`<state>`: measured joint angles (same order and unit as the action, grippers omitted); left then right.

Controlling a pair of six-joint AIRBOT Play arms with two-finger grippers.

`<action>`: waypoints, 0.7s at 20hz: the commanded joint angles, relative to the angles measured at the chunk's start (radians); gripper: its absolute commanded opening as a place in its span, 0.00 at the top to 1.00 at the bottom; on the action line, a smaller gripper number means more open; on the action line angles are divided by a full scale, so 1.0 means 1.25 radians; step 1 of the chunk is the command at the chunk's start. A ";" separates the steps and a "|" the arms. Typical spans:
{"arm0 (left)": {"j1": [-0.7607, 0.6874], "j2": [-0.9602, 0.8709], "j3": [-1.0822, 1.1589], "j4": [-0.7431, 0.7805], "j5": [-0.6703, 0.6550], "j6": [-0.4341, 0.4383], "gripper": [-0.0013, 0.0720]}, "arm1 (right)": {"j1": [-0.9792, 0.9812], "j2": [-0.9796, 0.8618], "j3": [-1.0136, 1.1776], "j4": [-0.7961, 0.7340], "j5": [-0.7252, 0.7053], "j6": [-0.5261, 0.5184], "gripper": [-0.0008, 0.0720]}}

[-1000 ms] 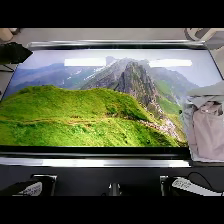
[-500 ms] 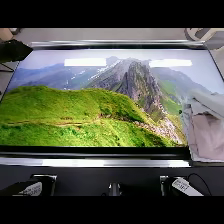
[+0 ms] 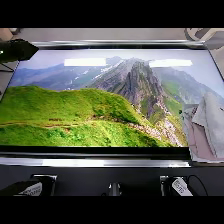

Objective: Fold the shirts.

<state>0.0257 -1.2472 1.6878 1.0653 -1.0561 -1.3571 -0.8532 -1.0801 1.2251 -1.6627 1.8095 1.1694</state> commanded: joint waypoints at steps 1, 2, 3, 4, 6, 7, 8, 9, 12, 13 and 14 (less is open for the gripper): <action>-0.009 0.000 0.000 0.000 -0.002 0.000 0.94 | 0.001 0.007 -0.038 -0.062 -0.044 -0.027 0.96; -0.009 0.000 0.000 0.000 -0.001 0.000 0.94 | 0.001 0.007 -0.038 -0.068 -0.047 -0.031 0.89; -0.009 0.000 0.000 0.000 -0.002 0.000 0.94 | 0.001 0.007 -0.037 -0.068 -0.056 -0.034 0.49; -0.009 0.000 0.000 0.000 -0.002 0.000 0.94 | 0.001 0.007 -0.033 -0.067 -0.079 -0.065 0.01; -0.009 0.004 0.001 0.001 -0.013 0.000 0.94 | 0.001 0.007 0.014 -0.068 -0.120 -0.116 0.02; -0.009 0.004 0.002 0.001 -0.023 0.001 0.94 | 0.003 0.007 0.061 -0.065 -0.162 -0.121 0.02; -0.009 0.004 0.008 0.011 -0.040 0.008 0.94 | 0.012 0.007 0.125 -0.047 -0.220 -0.132 0.03; -0.012 0.004 0.012 0.039 -0.052 0.006 0.94 | 0.032 0.007 0.190 -0.030 -0.291 -0.137 0.03; -0.074 -0.012 0.020 0.385 -0.105 -0.088 0.95 | 0.203 0.004 0.353 -0.017 -0.500 -0.137 0.08; -0.099 -0.029 0.020 0.522 -0.145 -0.133 0.95 | 0.281 0.001 0.373 -0.017 -0.524 -0.137 0.08; -0.116 -0.052 0.018 0.607 -0.192 -0.172 0.94 | 0.372 -0.006 0.375 -0.017 -0.520 -0.135 0.08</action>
<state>-0.0612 -1.2724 1.7073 1.4292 -1.1763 -1.4403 -0.5991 -1.0775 1.5925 -1.6985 1.3190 1.0107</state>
